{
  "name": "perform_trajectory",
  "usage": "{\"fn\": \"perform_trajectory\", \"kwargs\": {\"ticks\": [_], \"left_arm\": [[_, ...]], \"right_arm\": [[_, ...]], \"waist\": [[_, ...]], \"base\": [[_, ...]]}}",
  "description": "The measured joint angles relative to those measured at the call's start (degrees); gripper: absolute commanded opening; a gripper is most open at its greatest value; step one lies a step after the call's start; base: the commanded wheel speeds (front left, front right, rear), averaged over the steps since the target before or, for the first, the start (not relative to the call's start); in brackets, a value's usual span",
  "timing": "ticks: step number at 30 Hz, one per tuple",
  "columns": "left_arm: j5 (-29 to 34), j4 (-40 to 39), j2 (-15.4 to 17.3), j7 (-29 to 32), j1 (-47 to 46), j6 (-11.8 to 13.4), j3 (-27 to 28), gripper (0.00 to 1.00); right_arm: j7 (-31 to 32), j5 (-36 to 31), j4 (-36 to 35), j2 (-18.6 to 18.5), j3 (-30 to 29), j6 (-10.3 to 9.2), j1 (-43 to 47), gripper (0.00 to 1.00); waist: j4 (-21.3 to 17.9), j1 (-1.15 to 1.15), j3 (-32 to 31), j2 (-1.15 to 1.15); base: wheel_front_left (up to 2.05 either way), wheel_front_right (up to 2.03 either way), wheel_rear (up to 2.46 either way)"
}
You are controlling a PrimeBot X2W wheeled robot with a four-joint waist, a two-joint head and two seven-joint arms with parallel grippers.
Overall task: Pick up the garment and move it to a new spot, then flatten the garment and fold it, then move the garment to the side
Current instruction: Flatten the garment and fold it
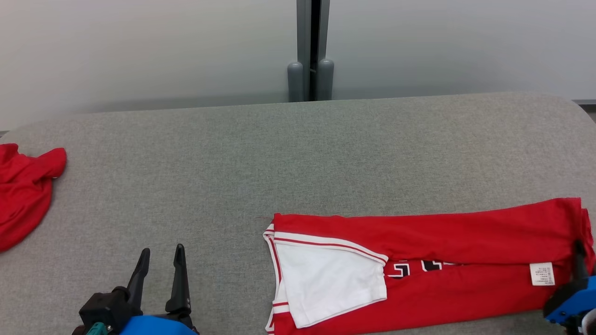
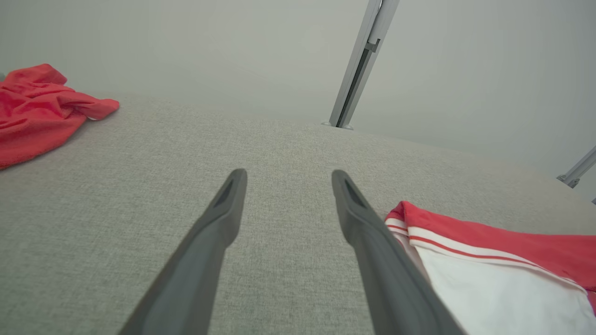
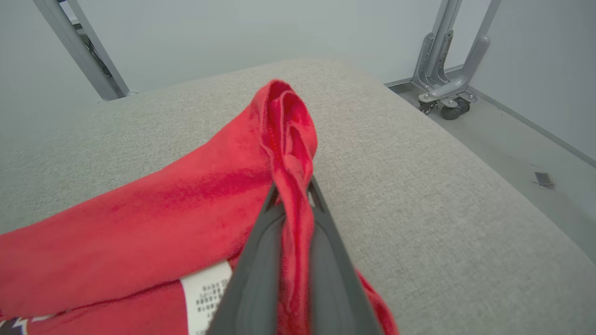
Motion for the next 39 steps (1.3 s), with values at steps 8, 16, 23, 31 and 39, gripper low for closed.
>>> {"fn": "perform_trajectory", "kwargs": {"ticks": [8,16,23,31,39], "left_arm": [[-0.08,0.66,-0.03,0.09,-0.97,-0.46,-0.4,1.0],[-0.33,1.04,-0.12,0.18,-1.27,-0.57,-0.77,1.0],[-0.37,1.29,-0.66,0.18,-2.1,-0.77,-1.04,1.0],[-0.36,1.97,-1.31,0.15,-2.93,-1.1,-1.14,1.0],[-0.04,2.69,-1.82,0.07,-3.38,-1.52,-1.2,1.0]], "right_arm": [[5.19,15.58,-6.82,3.23,18.9,-0.02,1.43,0.0],[4.01,27.76,-9.2,3.54,41.28,-0.02,1.98,0.0],[2.14,31.44,-4.94,3.55,52.04,-0.02,-3.48,0.0],[0.49,35.06,3.11,3.57,58.93,-0.02,-9.64,0.11],[-3.25,40.33,6.19,3.59,66.14,-0.02,-13.39,1.0]], "waist": [[0.67,0.0,-0.3,0.0],[2.82,0.0,-0.7,0.0],[4.73,0.0,-0.38,0.0],[6.17,0.0,0.21,0.0],[6.53,0.0,0.55,0.0]], "base": [[0.0,0.0,0.0],[0.0,0.0,0.0],[0.0,0.0,0.0],[0.0,0.0,0.0],[0.0,0.0,0.0]]}}
